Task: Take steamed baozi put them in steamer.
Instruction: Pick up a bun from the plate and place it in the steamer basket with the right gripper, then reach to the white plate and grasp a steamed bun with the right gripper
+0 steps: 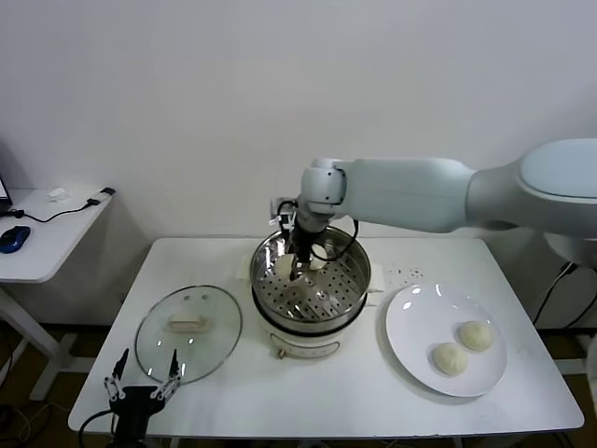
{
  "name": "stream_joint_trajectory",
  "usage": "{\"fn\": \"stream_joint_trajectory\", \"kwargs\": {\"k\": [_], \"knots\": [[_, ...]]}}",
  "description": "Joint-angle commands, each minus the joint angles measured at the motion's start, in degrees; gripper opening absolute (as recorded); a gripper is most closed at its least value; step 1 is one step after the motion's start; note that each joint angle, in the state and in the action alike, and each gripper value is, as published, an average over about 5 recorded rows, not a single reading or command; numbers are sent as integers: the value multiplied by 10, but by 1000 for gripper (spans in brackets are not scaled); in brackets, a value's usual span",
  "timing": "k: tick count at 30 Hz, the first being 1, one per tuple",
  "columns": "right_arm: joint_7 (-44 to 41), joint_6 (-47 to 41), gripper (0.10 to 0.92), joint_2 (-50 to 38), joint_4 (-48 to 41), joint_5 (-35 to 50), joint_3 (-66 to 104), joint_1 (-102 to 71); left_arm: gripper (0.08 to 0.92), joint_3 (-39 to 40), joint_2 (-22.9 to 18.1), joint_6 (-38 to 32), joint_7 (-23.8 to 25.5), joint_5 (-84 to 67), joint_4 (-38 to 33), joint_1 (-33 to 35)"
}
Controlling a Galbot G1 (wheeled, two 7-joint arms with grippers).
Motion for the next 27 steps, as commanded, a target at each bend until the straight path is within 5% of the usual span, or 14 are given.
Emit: {"fn": "stream_joint_trajectory", "kwargs": {"k": [1,6,16,27], "knots": [[19,-18,602,36,-20,1,-4,-43,823,0,1,0,0,2,4,-3],[18,-17,616,36,-27,-1,-3,-52,823,-1,2,-2,0,1,10,-3],[6,-18,816,17,-19,1,14,-34,823,-4,3,-2,0,0,11,-6],[-49,12,823,-82,35,2,8,66,823,-2,2,-2,-1,3,7,-3]]}}
